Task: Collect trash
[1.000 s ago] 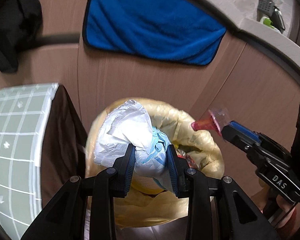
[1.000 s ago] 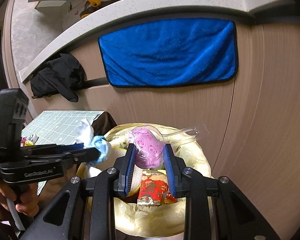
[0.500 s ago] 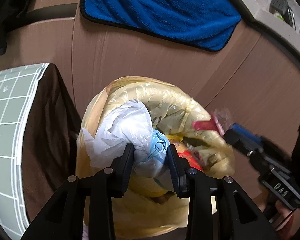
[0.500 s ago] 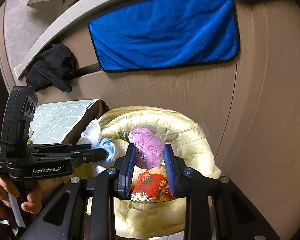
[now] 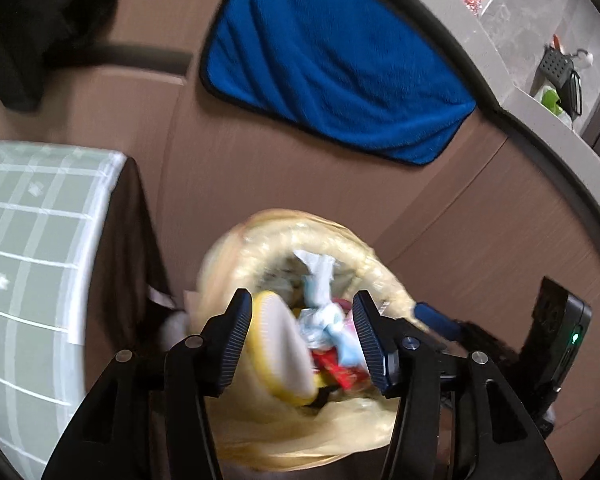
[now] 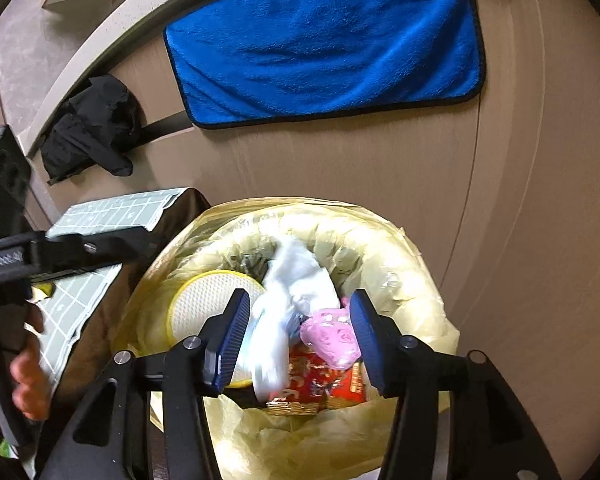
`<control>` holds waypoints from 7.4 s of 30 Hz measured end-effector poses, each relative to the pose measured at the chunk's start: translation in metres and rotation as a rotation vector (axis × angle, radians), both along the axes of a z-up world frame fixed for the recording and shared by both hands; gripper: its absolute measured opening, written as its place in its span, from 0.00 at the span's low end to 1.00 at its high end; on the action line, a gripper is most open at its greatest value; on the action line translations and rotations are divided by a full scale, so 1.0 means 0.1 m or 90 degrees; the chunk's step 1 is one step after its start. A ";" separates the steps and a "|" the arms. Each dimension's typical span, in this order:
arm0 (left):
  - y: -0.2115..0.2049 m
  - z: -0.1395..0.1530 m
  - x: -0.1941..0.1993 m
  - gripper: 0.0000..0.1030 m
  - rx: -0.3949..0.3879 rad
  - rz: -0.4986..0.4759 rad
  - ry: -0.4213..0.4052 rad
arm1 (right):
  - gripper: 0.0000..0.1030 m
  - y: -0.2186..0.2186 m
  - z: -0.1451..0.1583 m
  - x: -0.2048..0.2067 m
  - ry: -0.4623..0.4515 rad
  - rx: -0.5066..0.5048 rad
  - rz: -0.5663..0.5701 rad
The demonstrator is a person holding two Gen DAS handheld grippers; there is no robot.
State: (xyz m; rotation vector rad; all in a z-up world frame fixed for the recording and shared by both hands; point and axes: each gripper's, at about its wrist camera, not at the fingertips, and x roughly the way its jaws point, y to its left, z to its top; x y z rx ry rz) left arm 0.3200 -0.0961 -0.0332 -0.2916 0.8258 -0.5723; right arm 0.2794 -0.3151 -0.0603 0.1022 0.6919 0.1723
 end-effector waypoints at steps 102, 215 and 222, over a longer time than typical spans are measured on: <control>2.52 -0.05 -0.98 0.42 0.185 0.266 -0.047 | 0.23 2.78 0.20 -0.29 -0.016 -0.112 0.422; 0.56 0.66 -2.24 0.56 0.193 0.142 -0.222 | 0.55 0.64 0.79 -1.83 -0.113 -0.011 -0.075; 0.72 0.74 -2.82 0.56 0.197 0.137 -0.251 | 0.55 0.98 0.92 -2.63 -0.164 -0.047 -0.079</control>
